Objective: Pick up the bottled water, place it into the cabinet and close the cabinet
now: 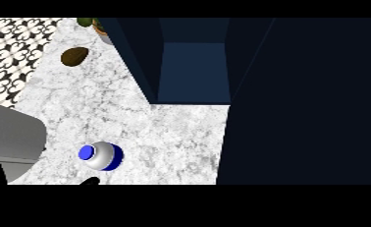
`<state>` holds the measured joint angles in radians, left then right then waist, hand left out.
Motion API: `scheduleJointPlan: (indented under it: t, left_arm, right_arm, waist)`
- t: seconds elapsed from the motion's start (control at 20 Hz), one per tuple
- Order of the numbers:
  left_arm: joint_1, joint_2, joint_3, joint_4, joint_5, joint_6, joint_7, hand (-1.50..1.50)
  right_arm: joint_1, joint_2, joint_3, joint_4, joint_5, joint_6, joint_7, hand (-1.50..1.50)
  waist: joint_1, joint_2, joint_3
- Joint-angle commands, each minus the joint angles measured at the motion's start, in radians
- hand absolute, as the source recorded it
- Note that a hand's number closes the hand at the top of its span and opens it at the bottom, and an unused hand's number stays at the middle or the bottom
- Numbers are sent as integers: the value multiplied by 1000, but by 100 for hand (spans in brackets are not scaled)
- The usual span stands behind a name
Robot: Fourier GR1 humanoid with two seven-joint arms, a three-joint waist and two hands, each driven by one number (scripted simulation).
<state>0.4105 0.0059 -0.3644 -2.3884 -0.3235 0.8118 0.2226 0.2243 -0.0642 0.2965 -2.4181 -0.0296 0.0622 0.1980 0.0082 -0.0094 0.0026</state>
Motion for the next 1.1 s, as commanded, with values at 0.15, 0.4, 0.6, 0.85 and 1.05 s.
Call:
scheduleJointPlan:
  t: [0.15, 0.4, 0.6, 0.85, 1.05]
  left_arm:
    - [148, -6, -219, -151, -264, 118, 31, -150]
    - [246, 18, -337, -154, -271, 159, -56, -150]
    - [257, 22, -322, -145, -263, 182, -57, -150]
    - [288, 29, -354, -126, -263, 199, -80, -150]
    - [355, 83, -361, -149, -226, 200, -109, -150]
  right_arm:
    - [44, 17, 103, -100, 77, -35, 64, -150]
    - [66, 1, 136, -106, 104, -52, 76, -150]
    - [-7, 42, 207, -122, 170, -120, 142, -150]
    - [-10, 24, 221, -106, 172, -124, 110, -150]
    - [8, -14, 229, -191, 180, -144, 174, -150]
  waist:
    - [-2, 1, 2]
    - [0, -1, 2]
    - [-4, 5, 0]
    - [-12, 7, 0]
    - [-11, 2, -2]
